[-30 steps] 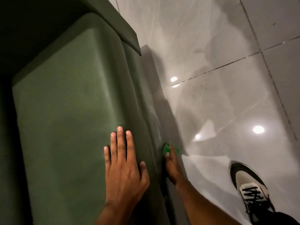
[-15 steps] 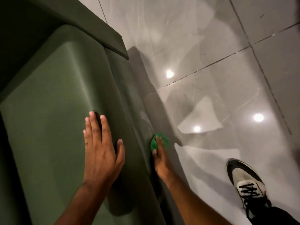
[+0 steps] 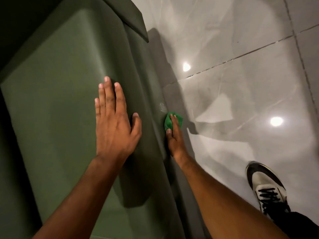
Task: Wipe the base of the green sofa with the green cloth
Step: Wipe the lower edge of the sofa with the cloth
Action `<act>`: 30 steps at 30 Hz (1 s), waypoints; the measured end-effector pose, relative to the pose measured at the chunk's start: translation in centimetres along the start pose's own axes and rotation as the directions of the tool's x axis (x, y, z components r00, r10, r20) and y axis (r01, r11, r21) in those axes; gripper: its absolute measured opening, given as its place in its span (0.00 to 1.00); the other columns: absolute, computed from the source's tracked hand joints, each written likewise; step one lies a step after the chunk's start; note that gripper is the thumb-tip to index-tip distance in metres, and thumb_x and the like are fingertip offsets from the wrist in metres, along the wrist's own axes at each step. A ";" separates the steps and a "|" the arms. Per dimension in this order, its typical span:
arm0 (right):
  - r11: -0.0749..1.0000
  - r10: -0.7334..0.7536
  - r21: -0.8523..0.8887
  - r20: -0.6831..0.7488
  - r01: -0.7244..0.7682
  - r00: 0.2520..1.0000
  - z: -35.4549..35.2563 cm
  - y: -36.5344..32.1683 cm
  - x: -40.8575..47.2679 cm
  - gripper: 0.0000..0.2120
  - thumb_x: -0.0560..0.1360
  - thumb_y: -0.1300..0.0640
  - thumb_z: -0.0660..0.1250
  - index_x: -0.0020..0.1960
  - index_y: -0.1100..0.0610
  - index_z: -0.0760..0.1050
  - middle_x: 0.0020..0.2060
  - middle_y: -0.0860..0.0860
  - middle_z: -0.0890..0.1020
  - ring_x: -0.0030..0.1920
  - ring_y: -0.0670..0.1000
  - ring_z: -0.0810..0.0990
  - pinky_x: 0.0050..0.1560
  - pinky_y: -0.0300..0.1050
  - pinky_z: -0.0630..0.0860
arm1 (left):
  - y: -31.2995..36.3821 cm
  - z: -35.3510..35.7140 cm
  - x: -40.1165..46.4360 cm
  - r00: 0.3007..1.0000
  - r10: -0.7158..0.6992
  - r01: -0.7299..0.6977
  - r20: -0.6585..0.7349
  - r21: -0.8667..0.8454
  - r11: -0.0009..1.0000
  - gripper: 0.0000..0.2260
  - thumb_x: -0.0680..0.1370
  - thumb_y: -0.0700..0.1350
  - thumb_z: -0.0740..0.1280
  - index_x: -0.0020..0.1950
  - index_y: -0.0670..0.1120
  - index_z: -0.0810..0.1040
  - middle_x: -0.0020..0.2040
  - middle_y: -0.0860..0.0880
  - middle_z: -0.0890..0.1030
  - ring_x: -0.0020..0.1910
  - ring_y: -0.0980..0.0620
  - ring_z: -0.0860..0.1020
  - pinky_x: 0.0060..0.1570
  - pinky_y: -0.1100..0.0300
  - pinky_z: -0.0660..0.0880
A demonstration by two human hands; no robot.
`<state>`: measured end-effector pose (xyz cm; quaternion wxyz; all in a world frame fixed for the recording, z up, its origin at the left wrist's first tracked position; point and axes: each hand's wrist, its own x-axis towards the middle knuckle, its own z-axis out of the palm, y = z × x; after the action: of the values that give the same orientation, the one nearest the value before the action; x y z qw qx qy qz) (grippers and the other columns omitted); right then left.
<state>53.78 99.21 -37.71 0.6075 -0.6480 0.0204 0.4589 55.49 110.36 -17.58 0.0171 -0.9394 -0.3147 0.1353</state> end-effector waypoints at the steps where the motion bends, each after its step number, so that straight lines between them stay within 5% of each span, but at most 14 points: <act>1: 0.999 0.051 0.015 -0.016 -0.051 0.999 -0.2 0.4 -0.5 0.24 0.81 0.66 0.57 0.76 0.59 0.59 0.78 0.58 0.59 0.79 0.56 0.56 0.80 0.50 0.51 | 0.1 0.0 0.3 1.000 -0.012 0.012 -0.010 0.000 1.000 0.35 0.78 0.48 0.61 0.79 0.38 0.48 0.81 0.39 0.45 0.80 0.42 0.42 0.78 0.45 0.45; 5: 0.993 0.099 0.065 -0.020 -0.098 0.995 -0.5 0.9 -3.3 0.23 0.80 0.70 0.56 0.74 0.64 0.60 0.77 0.62 0.60 0.78 0.60 0.57 0.79 0.59 0.52 | 0.7 -0.1 0.7 0.999 -0.041 0.040 -0.023 -0.015 0.999 0.35 0.77 0.47 0.61 0.79 0.38 0.48 0.81 0.40 0.45 0.80 0.42 0.43 0.78 0.44 0.45; 14: 0.960 -0.216 -0.138 0.191 0.244 0.957 -0.2 -4.9 0.2 0.25 0.82 0.55 0.55 0.77 0.60 0.58 0.79 0.59 0.58 0.79 0.55 0.54 0.80 0.53 0.51 | 0.4 0.4 1.0 0.993 -0.058 0.048 -0.103 -0.094 0.994 0.35 0.75 0.47 0.61 0.79 0.40 0.51 0.81 0.40 0.49 0.80 0.42 0.46 0.77 0.46 0.44; 18: 0.983 -0.145 -0.084 0.171 0.161 0.975 0.1 -5.4 4.1 0.31 0.78 0.47 0.50 0.77 0.61 0.59 0.78 0.59 0.59 0.79 0.56 0.55 0.79 0.48 0.50 | 1.0 0.7 1.1 0.983 -0.102 0.088 -0.154 -0.092 0.992 0.35 0.74 0.45 0.62 0.79 0.41 0.53 0.81 0.40 0.50 0.80 0.42 0.47 0.77 0.47 0.44; 26: 0.980 0.162 -0.132 0.100 -0.148 0.982 -1.3 -0.6 2.8 0.23 0.84 0.52 0.50 0.78 0.56 0.56 0.79 0.56 0.59 0.79 0.55 0.57 0.79 0.50 0.53 | 1.0 1.5 1.2 0.970 -0.111 0.095 -0.215 -0.085 0.992 0.35 0.73 0.44 0.62 0.79 0.42 0.54 0.81 0.41 0.51 0.80 0.43 0.48 0.78 0.49 0.44; 30: 0.994 -0.037 -0.096 0.070 0.043 0.997 -0.4 -2.0 -0.8 0.31 0.80 0.41 0.49 0.77 0.58 0.59 0.78 0.57 0.61 0.78 0.54 0.58 0.79 0.50 0.53 | 1.1 1.4 1.2 0.973 -0.118 0.106 -0.198 -0.068 0.992 0.35 0.74 0.45 0.60 0.79 0.42 0.53 0.81 0.42 0.50 0.80 0.44 0.47 0.78 0.48 0.45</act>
<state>54.71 98.94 -35.76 0.5847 -0.6611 -0.0355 0.4688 56.70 110.17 -19.35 0.0295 -0.9290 -0.3676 0.0292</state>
